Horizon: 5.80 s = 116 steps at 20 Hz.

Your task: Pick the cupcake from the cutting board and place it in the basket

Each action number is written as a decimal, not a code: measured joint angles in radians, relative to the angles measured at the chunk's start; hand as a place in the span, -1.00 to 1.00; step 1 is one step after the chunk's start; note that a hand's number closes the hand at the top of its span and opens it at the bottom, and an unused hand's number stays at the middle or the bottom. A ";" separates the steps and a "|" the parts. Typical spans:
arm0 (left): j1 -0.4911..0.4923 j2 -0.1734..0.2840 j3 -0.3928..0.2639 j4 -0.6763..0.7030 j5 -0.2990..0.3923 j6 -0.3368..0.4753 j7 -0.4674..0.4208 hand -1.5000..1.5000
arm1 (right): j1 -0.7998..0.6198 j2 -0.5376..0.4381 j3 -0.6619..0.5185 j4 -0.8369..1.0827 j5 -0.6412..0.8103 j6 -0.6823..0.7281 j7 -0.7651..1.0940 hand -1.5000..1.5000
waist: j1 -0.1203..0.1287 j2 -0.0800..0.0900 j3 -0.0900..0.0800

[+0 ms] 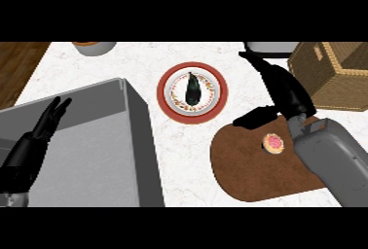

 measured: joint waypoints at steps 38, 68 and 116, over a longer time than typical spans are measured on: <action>-0.070 0.048 0.005 0.034 0.028 -0.028 0.012 0.00 | -0.065 -0.181 0.129 0.088 -0.208 0.724 0.297 -1.00 | 0.017 0.019 0.017; -0.105 0.061 -0.024 0.066 0.032 -0.012 0.003 0.00 | 0.125 -0.107 0.125 0.178 0.066 0.575 0.086 -1.00 | 0.023 0.019 0.012; -0.087 0.094 -0.037 0.010 0.090 0.027 -0.026 0.00 | 0.014 -0.594 -0.575 0.832 -0.098 0.239 -1.038 1.00 | 0.023 0.050 0.004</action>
